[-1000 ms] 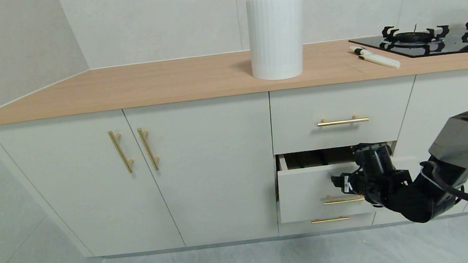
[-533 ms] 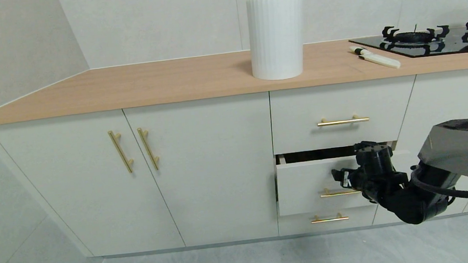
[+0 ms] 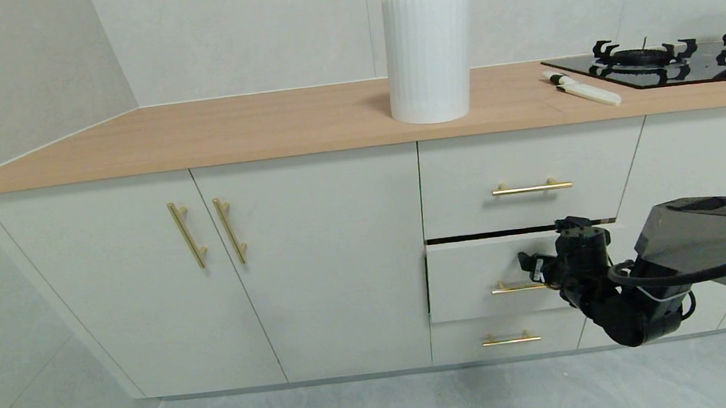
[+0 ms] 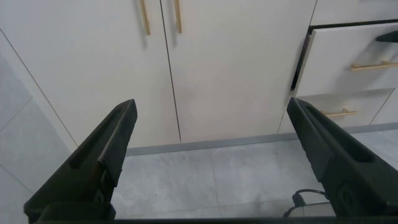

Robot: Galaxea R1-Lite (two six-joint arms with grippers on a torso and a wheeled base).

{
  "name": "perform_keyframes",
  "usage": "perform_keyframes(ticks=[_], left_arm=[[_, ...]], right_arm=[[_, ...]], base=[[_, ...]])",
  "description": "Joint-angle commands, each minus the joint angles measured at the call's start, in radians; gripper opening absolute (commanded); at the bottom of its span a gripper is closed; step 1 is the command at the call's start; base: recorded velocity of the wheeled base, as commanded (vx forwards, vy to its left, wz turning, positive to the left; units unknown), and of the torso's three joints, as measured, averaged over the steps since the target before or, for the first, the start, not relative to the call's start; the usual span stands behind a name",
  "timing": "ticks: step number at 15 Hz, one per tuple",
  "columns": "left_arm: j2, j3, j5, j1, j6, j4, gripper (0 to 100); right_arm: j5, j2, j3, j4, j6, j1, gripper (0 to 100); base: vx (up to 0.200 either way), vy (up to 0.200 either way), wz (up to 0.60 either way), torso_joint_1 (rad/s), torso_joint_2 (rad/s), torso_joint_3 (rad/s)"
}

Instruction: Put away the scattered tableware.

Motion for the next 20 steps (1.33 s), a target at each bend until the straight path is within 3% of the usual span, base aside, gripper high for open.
perform_keyframes(ticks=[1, 13, 17, 20], left_arm=[[0.0, 0.0, 0.0, 0.0, 0.0, 0.001, 100], [0.0, 0.0, 0.0, 0.002, 0.0, 0.0, 100], [0.0, 0.0, 0.0, 0.0, 0.0, 0.0, 100], [0.0, 0.0, 0.0, 0.0, 0.0, 0.0, 100]], right_arm=[[-0.006, 0.022, -0.022, -0.001, 0.004, -0.002, 100], [-0.089, 0.117, -0.172, -0.052, 0.004, -0.025, 100], [-0.091, 0.103, -0.16, -0.052, 0.004, -0.025, 100], [-0.072, 0.019, -0.026, -0.047, 0.0, -0.024, 100]], base=[[0.0, 0.0, 0.0, 0.0, 0.0, 0.0], [0.0, 0.0, 0.0, 0.0, 0.0, 0.0], [0.0, 0.0, 0.0, 0.0, 0.0, 0.0], [0.0, 0.0, 0.0, 0.0, 0.0, 0.0]])
